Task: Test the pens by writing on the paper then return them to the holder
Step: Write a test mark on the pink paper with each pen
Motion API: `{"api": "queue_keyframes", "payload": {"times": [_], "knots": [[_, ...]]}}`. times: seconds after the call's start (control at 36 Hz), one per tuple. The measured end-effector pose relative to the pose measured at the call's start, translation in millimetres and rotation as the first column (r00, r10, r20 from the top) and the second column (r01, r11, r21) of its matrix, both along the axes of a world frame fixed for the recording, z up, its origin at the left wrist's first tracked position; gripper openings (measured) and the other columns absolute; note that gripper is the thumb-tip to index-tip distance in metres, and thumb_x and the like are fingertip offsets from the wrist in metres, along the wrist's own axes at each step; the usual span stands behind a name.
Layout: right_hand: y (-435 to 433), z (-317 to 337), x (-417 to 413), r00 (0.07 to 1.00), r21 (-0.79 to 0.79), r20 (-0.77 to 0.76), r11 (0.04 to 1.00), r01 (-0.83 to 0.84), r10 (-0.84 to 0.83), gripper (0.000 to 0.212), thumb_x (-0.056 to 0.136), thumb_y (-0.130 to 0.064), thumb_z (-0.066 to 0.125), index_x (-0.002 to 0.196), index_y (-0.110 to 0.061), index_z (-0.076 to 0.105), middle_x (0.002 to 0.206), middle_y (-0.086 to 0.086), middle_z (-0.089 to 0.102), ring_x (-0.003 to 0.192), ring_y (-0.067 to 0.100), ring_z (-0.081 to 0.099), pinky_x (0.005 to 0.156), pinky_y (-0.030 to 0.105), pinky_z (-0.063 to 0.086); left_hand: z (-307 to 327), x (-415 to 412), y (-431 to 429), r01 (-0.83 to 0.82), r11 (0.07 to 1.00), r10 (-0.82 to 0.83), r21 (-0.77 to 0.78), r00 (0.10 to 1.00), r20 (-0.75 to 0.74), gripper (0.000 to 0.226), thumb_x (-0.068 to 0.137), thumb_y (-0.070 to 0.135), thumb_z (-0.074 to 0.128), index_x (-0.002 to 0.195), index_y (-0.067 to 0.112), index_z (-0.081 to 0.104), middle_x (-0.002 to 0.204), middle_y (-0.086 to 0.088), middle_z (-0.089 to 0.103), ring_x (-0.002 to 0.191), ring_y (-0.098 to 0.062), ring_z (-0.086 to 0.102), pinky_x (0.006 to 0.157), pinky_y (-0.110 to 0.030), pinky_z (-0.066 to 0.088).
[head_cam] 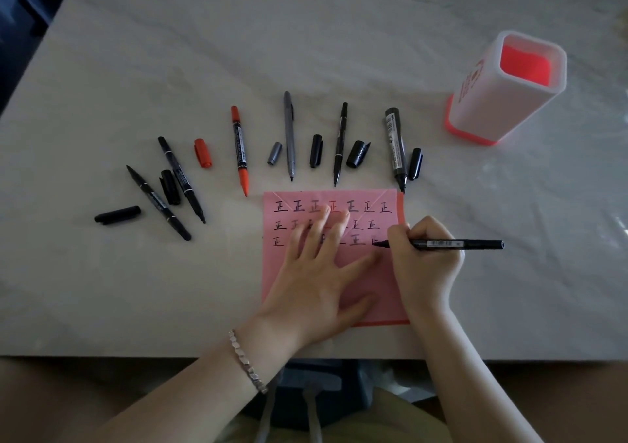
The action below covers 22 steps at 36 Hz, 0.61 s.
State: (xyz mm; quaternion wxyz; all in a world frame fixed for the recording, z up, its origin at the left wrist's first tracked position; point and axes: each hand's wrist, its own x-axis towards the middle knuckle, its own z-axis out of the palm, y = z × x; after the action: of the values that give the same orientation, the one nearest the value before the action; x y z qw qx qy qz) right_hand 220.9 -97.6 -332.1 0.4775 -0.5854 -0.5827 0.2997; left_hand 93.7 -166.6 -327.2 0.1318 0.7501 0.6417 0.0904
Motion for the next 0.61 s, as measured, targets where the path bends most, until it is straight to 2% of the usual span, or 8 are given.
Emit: {"api": "queue_keyframes", "payload": {"times": [0.14, 0.42, 0.56, 0.61], "knots": [[-0.8, 0.3, -1.3, 1.000, -0.003, 0.005, 1.000, 0.015, -0.015, 0.037, 0.065, -0.006, 0.054, 0.045, -0.023, 0.027, 0.041, -0.009, 0.040, 0.040, 0.004, 0.031, 0.043, 0.011, 0.024, 0.3, 0.4, 0.7, -0.002, 1.000, 0.002, -0.005, 1.000, 0.003, 0.051, 0.081, 0.060, 0.038, 0.127, 0.039, 0.043, 0.148, -0.020, 0.026, 0.139, -0.040, 0.011, 0.108, -0.051, 0.008], [1.3, 0.1, 2.3, 0.989, -0.016, -0.082, 0.993, 0.120, -0.121, 0.034, 0.067, -0.006, 0.051, 0.047, -0.019, 0.027, 0.040, -0.007, 0.035, 0.042, 0.005, 0.026, 0.044, 0.013, 0.022, -0.5, -0.1, 0.0, 0.004, 1.000, -0.004, -0.010, 1.000, -0.008, 0.052, 0.082, 0.061, 0.037, 0.129, 0.041, 0.043, 0.149, -0.020, 0.025, 0.139, -0.039, 0.011, 0.107, -0.052, 0.008], [1.0, 1.6, -0.2, 0.996, -0.025, -0.048, 0.997, 0.068, -0.069, 0.032, 0.073, -0.010, 0.057, 0.048, -0.011, 0.037, 0.042, -0.007, 0.041, 0.041, 0.004, 0.034, 0.045, 0.011, 0.027, -0.5, 0.5, 0.1, -0.002, 1.000, 0.002, -0.009, 1.000, -0.006, 0.052, 0.081, 0.061, 0.038, 0.129, 0.041, 0.042, 0.150, -0.019, 0.023, 0.140, -0.039, 0.007, 0.109, -0.051, 0.006], [1.8, 1.2, -0.8, 0.998, -0.022, -0.032, 0.998, 0.053, -0.053, 0.032, 0.073, -0.012, 0.058, 0.047, -0.013, 0.039, 0.042, -0.009, 0.044, 0.041, 0.004, 0.037, 0.045, 0.010, 0.028, -0.3, 0.7, -0.2, -0.003, 1.000, 0.003, -0.010, 1.000, 0.000, 0.051, 0.081, 0.060, 0.039, 0.129, 0.041, 0.041, 0.150, -0.019, 0.024, 0.140, -0.039, 0.007, 0.109, -0.050, 0.006]]}}
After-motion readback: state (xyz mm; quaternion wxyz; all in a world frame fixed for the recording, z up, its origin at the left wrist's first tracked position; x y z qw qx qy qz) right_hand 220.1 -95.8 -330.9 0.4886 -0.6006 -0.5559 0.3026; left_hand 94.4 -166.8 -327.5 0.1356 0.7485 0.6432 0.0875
